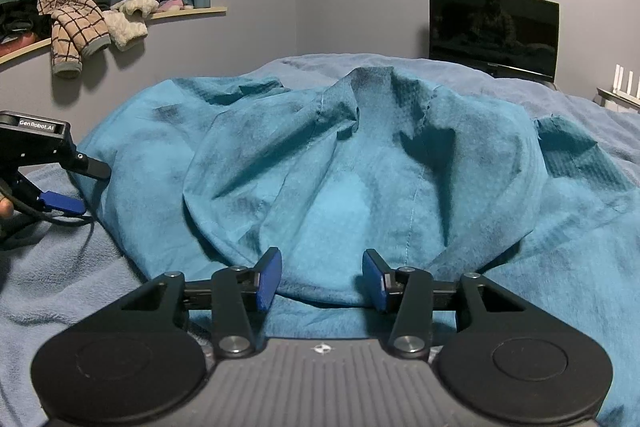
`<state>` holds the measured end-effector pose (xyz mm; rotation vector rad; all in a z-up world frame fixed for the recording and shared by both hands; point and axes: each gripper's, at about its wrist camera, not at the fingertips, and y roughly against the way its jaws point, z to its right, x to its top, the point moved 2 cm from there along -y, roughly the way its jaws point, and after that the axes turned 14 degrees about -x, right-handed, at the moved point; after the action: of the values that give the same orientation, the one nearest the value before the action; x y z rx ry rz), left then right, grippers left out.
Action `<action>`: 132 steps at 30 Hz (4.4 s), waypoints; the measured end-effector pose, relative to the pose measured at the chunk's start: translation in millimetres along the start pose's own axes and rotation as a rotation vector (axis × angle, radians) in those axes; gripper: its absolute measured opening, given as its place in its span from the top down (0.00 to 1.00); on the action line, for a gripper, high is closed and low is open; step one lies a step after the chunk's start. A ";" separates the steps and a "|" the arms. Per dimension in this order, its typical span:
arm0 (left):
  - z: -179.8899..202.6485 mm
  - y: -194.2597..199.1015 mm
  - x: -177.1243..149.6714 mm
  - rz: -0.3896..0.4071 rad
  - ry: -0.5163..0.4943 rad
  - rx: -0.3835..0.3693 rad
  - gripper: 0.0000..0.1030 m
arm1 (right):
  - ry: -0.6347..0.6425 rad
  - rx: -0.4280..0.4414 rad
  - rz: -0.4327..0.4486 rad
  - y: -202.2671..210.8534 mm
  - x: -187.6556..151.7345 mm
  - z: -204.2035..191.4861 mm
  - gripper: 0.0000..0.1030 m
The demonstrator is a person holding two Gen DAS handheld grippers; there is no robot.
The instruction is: Fold large clothes
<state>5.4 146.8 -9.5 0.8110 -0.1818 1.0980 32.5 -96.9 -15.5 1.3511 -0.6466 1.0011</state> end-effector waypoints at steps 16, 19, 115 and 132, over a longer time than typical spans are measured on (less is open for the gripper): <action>-14.2 -18.9 0.6 0.034 0.109 -0.132 0.24 | -0.044 -0.001 0.029 -0.2 8.6 -2.5 0.49; -24.2 -22.1 4.0 0.057 0.145 -0.142 0.29 | -0.035 -0.002 0.032 0.1 8.6 -2.4 0.49; 223.6 -10.8 -146.9 -0.114 -1.393 -0.507 0.77 | -0.146 0.146 -0.006 51.2 151.4 112.5 0.81; 208.0 -20.3 -51.0 -0.077 -1.090 -0.426 0.74 | -0.329 0.010 -0.020 54.8 68.4 203.2 0.93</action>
<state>50.5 -32.1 101.4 0.9383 -1.2397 0.4122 49.4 -284.4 100.6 1.5435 -0.8718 0.7723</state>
